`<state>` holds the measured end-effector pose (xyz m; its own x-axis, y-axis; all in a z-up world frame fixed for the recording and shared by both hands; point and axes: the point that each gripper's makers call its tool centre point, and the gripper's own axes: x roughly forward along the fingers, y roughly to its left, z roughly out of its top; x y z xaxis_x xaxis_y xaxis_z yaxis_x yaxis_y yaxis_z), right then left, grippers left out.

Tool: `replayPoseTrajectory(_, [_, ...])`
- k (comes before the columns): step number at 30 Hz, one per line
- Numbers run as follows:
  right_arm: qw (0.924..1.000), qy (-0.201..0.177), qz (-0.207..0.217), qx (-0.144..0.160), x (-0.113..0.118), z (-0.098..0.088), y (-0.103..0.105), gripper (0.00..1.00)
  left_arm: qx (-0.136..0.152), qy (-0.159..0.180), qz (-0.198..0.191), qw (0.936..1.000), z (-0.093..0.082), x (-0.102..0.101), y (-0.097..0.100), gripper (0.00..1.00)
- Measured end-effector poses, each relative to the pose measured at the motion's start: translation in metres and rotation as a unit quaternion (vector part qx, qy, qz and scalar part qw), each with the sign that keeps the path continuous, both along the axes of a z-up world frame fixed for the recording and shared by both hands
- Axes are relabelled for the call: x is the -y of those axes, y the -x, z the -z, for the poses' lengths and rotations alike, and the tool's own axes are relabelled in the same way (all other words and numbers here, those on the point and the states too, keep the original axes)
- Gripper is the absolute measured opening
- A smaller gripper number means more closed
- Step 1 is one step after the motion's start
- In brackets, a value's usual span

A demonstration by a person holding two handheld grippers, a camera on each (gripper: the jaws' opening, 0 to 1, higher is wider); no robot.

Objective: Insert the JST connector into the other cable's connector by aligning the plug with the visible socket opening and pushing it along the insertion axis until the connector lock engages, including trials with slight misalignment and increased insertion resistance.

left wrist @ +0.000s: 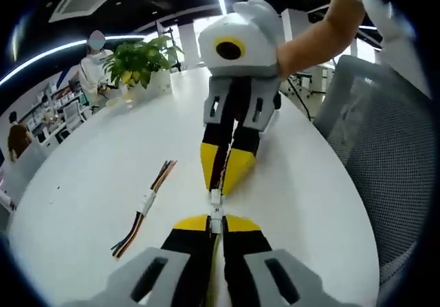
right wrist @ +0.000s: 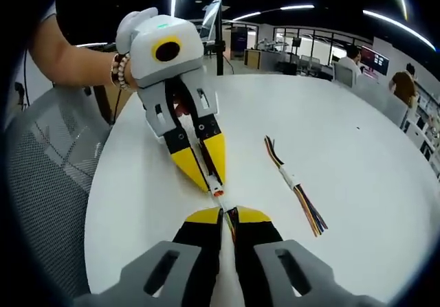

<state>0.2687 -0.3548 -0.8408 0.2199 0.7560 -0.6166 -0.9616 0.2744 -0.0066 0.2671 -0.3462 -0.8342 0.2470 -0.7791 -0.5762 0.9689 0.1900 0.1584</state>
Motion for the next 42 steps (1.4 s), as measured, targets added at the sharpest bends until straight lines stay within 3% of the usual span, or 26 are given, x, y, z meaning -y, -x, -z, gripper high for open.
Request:
replayPoseTrajectory(12, [1.0000, -0.003, 0.005, -0.007, -0.003, -0.002, 0.000, 0.03, 0.007, -0.017, 0.002, 0.9998, 0.004, -0.001, -0.003, 0.01])
replayPoseTrajectory(24, [0.9998, 0.019, 0.001, -0.003, -0.004, 0.002, 0.001, 0.03, 0.017, -0.027, 0.004, 0.9995, 0.004, 0.000, -0.003, 0.01])
replayPoseTrajectory(27, [0.9999, 0.011, -0.001, -0.013, -0.010, -0.001, 0.003, 0.03, 0.016, -0.013, 0.006, 0.9998, -0.002, 0.005, -0.002, 0.01])
replayPoseTrajectory(29, [0.9997, 0.023, -0.005, 0.004, -0.010, 0.000, 0.001, 0.03, 0.023, -0.022, 0.007, 0.9995, -0.001, 0.005, -0.003, 0.01])
replayPoseTrajectory(42, [0.9999, 0.008, 0.003, -0.014, -0.014, -0.001, 0.002, 0.03, 0.019, -0.012, 0.011, 0.9997, -0.005, 0.003, -0.003, 0.00])
